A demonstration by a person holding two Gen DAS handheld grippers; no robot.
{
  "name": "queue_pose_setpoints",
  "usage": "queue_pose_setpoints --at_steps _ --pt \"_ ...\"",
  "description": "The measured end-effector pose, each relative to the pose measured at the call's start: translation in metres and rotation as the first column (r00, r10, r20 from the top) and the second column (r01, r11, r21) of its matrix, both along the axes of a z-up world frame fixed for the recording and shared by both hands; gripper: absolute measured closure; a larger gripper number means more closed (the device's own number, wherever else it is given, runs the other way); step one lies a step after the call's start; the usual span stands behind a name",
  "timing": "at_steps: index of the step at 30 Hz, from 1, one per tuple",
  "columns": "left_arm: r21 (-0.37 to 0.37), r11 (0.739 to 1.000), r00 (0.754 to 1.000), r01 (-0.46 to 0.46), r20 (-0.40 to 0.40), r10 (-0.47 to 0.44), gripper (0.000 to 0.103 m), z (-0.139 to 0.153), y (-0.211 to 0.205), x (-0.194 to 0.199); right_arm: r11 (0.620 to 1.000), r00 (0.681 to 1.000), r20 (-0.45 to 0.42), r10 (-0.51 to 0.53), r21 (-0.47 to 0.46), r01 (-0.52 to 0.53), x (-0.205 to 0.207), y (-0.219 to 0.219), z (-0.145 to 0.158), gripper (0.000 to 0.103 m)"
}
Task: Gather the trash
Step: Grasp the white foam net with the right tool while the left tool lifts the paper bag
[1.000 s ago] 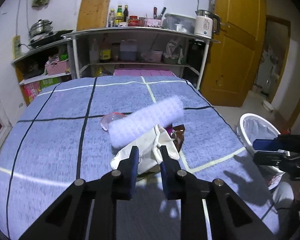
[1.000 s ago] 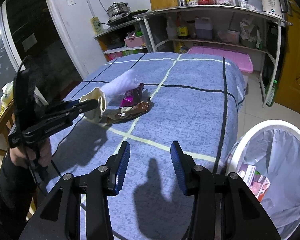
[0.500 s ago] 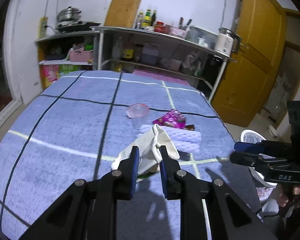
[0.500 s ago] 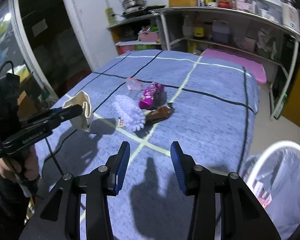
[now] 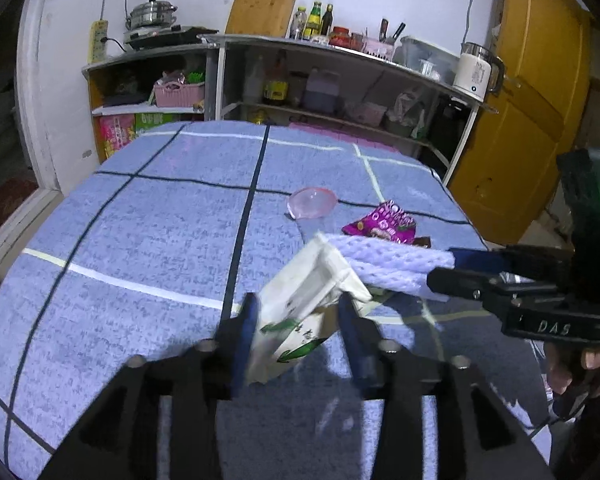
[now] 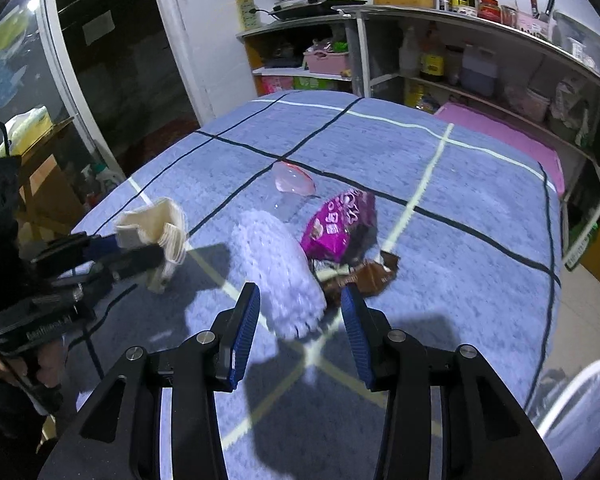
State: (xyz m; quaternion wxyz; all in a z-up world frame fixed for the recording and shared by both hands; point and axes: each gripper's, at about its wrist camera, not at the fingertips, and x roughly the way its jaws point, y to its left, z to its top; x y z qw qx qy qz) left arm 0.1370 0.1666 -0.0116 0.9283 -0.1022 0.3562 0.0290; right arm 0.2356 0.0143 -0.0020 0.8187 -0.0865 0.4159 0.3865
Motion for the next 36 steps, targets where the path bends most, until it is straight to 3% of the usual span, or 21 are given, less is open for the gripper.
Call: queue_pose_setpoints --at_steps 6,8,9,12,19,36 --pt "0.004 1.000 1.000 0.019 -0.010 -0.019 0.057 -0.007 0.001 -0.001 1.000 0.999 -0.036 0.021 -0.002 -0.021 0.006 0.008 -0.009 0.061" --pt "0.007 1.000 1.000 0.022 -0.009 -0.022 0.057 -0.007 0.002 -0.001 1.000 0.999 -0.040 0.018 -0.005 -0.018 0.006 0.009 -0.010 0.073" --pt "0.005 1.000 1.000 0.023 -0.008 -0.023 0.058 -0.007 0.002 -0.002 1.000 0.999 -0.040 0.015 -0.005 -0.015 0.006 0.008 -0.010 0.074" --pt "-0.001 1.000 1.000 0.020 -0.009 -0.020 0.073 -0.007 0.003 -0.004 1.000 1.000 -0.030 0.006 0.001 -0.006 0.002 0.005 -0.008 0.078" --pt "0.003 1.000 1.000 0.012 0.010 -0.012 0.090 0.000 -0.001 -0.013 1.000 1.000 -0.003 -0.009 0.019 0.009 -0.014 -0.007 0.003 0.080" --pt "-0.014 0.997 0.995 0.081 0.063 -0.080 0.097 0.027 -0.057 -0.040 0.989 0.993 0.037 -0.114 0.096 0.110 -0.065 -0.073 0.033 0.080"
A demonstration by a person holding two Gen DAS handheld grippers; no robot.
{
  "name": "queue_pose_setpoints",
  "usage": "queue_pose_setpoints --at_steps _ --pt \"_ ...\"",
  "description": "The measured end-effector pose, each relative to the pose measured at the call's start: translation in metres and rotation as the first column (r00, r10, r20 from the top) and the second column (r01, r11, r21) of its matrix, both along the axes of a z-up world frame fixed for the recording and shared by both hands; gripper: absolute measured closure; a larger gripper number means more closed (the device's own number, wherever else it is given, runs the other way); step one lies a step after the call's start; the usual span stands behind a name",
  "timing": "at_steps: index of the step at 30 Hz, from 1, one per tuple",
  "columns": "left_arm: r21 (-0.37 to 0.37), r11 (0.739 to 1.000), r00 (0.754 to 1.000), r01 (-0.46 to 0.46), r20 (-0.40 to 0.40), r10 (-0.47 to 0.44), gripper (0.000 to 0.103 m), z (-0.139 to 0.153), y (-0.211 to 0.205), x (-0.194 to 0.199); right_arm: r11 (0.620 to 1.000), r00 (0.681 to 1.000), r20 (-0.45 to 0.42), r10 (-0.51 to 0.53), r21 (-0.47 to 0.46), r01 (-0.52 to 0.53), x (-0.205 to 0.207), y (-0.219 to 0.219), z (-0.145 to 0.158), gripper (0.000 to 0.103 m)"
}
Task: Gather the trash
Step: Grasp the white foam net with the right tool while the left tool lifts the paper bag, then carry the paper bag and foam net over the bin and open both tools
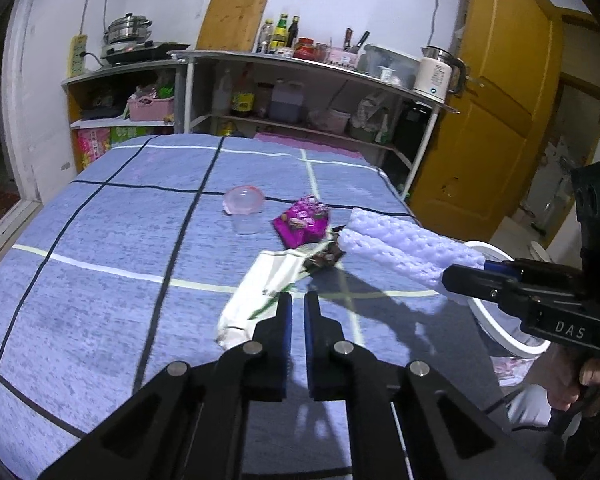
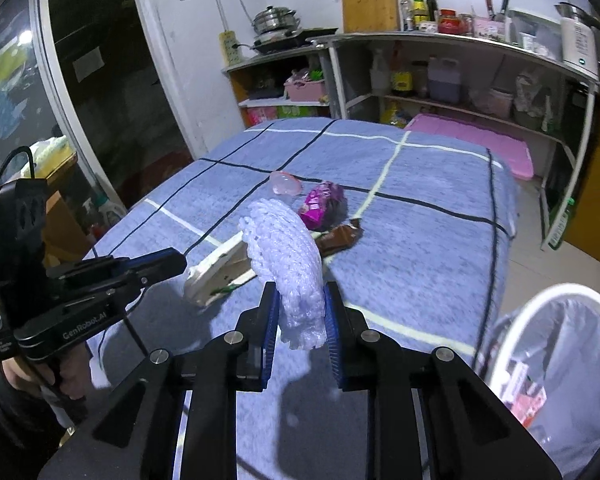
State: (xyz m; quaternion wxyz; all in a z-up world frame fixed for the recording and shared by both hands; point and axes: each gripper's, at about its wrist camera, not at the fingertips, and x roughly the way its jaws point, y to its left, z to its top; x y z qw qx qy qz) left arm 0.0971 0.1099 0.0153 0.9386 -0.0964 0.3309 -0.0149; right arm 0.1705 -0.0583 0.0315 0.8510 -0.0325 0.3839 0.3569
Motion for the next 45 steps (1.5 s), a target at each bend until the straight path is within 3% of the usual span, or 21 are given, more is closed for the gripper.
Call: queue_pose_setpoints --at_steps 6,8,10,12,24,29,45 --pt "0.034 0.999 1.000 0.005 0.019 -0.005 0.096 0.006 -0.003 -0.005 0.999 1.000 0.003 -0.030 0.016 0.030 -0.013 -0.023 0.004 0.080" --pt "0.064 0.998 1.000 -0.020 0.013 0.019 0.089 0.004 0.001 -0.006 0.999 0.999 0.003 -0.034 0.020 0.034 -0.017 -0.028 0.005 0.080" --pt "0.071 0.997 0.999 -0.037 0.000 0.037 0.045 -0.001 0.009 -0.005 0.999 0.999 0.004 -0.039 0.022 0.039 -0.021 -0.033 0.005 0.080" --pt "0.051 0.998 0.999 -0.038 -0.010 0.039 0.039 -0.007 0.018 -0.003 0.999 0.999 0.003 -0.045 0.024 0.045 -0.023 -0.037 0.005 0.080" --pt "0.049 0.998 0.992 0.038 -0.125 -0.032 0.039 -0.042 0.020 0.024 0.997 0.997 -0.012 -0.071 0.017 0.071 -0.025 -0.050 -0.002 0.080" --pt "0.036 0.998 0.990 0.044 -0.134 -0.039 0.063 -0.045 0.015 0.023 0.997 0.997 -0.014 -0.075 0.018 0.076 -0.026 -0.051 -0.002 0.080" --pt "-0.008 1.000 0.999 0.027 -0.047 -0.028 0.065 -0.017 -0.012 -0.008 0.992 0.992 -0.006 -0.124 0.034 0.124 -0.035 -0.070 0.001 0.080"
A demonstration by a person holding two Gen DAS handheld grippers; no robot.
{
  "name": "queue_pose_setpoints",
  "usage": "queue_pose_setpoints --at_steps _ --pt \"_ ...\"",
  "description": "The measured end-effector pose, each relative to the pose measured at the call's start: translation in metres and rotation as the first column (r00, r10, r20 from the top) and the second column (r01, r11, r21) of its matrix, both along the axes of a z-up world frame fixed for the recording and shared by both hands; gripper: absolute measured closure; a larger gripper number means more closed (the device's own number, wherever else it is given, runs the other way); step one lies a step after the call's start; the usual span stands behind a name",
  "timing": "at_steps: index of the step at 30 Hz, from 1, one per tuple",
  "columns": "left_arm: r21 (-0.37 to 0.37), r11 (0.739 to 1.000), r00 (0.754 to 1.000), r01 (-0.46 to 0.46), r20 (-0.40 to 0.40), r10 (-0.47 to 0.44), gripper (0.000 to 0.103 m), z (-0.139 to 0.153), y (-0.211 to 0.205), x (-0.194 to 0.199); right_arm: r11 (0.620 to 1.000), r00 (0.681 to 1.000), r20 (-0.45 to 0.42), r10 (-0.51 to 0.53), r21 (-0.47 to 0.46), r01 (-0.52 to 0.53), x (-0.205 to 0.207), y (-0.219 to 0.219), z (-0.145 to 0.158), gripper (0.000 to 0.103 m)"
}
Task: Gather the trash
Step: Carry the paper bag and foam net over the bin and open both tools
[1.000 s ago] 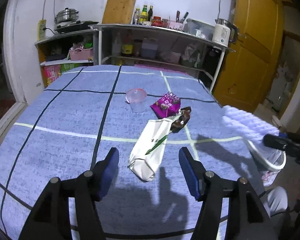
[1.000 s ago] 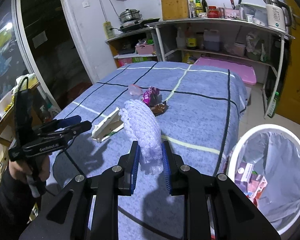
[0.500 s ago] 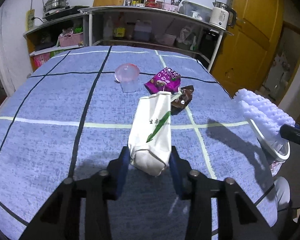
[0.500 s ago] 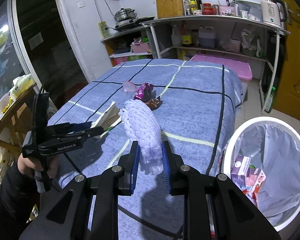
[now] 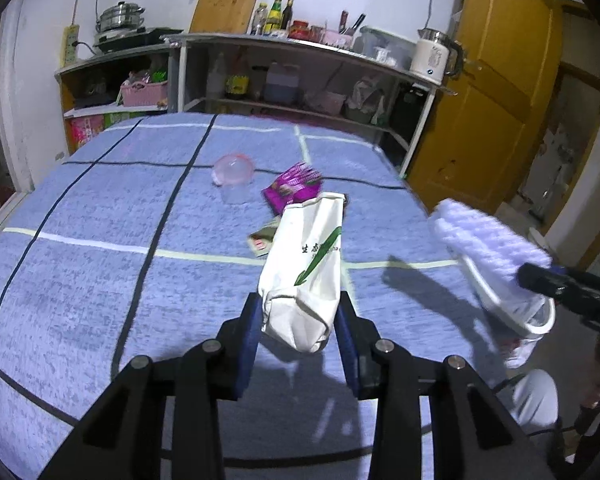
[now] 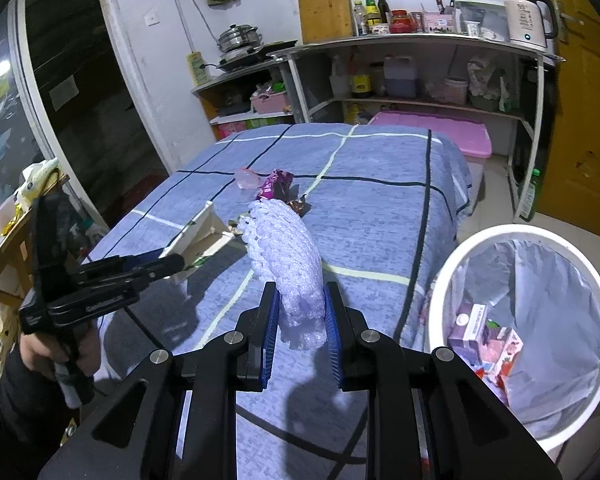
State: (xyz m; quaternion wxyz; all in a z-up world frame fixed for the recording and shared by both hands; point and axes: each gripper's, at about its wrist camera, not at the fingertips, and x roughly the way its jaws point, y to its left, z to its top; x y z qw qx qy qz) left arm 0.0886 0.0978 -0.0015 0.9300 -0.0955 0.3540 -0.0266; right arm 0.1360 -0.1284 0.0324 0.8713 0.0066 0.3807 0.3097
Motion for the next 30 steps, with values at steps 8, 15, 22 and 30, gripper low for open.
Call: queue_pose_setpoints --at_steps 8,15,22,30 --pt "-0.019 0.998 0.997 0.058 0.044 -0.057 0.066 0.019 -0.030 -0.005 0.999 0.999 0.009 -0.041 -0.006 0.041 -0.005 -0.017 0.002 0.080" --pt "-0.023 0.994 0.994 0.102 0.049 -0.101 0.065 0.024 -0.056 0.001 0.997 0.997 0.019 -0.081 -0.005 0.081 -0.009 -0.036 0.005 0.080" --pt "-0.018 0.988 0.987 0.153 0.050 -0.152 0.065 0.028 -0.082 0.013 0.991 0.991 0.019 -0.132 -0.002 0.132 -0.012 -0.059 0.005 0.080" --pt "-0.009 0.974 0.973 0.227 0.047 -0.226 0.065 0.030 -0.119 0.025 0.980 0.980 0.008 -0.201 0.002 0.201 -0.014 -0.092 0.001 0.080"
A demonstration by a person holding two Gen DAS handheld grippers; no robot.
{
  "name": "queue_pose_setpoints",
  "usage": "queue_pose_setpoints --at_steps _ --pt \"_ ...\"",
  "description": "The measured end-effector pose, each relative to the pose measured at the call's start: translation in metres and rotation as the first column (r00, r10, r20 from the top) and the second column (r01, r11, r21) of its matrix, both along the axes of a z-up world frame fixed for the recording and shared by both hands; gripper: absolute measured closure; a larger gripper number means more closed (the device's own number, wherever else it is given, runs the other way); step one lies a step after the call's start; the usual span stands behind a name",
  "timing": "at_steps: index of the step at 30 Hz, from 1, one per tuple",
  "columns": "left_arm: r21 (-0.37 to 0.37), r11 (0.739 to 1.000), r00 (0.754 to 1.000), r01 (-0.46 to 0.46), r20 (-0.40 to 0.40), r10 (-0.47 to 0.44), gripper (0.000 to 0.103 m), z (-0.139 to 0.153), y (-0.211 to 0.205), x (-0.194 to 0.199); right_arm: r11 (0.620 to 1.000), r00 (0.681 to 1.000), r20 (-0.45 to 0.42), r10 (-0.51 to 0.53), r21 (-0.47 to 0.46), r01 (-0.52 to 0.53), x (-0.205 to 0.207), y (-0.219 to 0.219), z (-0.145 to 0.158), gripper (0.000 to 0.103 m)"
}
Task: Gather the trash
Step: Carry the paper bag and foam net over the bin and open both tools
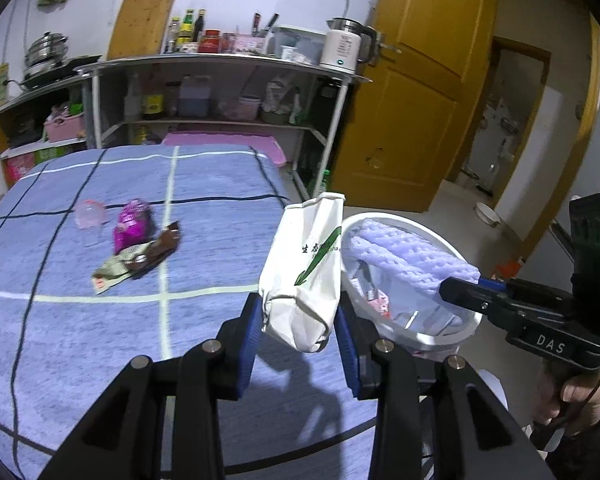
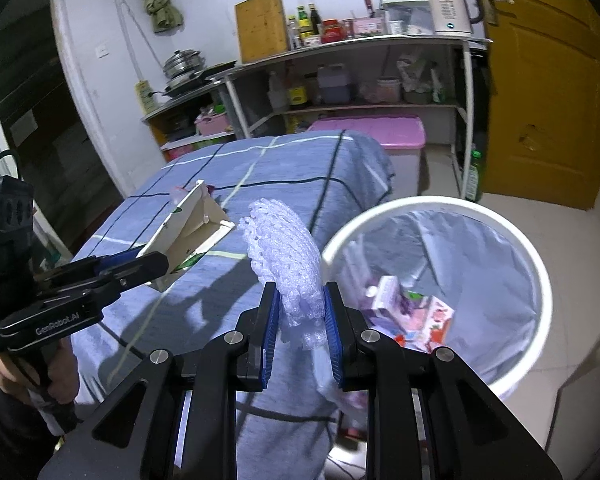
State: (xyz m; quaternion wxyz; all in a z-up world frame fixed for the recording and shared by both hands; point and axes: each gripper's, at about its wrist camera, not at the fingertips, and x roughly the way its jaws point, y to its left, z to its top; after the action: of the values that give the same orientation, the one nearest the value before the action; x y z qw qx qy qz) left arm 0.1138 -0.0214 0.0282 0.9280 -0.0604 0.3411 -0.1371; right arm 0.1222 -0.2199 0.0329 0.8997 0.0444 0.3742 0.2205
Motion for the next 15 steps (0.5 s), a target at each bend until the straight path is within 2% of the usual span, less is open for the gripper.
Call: queue_pose_setpoints --at_steps 15 --pt "0.010 0.994 0.994 0.107 -0.020 -0.107 0.065 -0.003 -0.059 0.023 0.993 0.993 -0.016 -0.117 0.006 0.117 -0.001 -0.056 -0.006 0.080"
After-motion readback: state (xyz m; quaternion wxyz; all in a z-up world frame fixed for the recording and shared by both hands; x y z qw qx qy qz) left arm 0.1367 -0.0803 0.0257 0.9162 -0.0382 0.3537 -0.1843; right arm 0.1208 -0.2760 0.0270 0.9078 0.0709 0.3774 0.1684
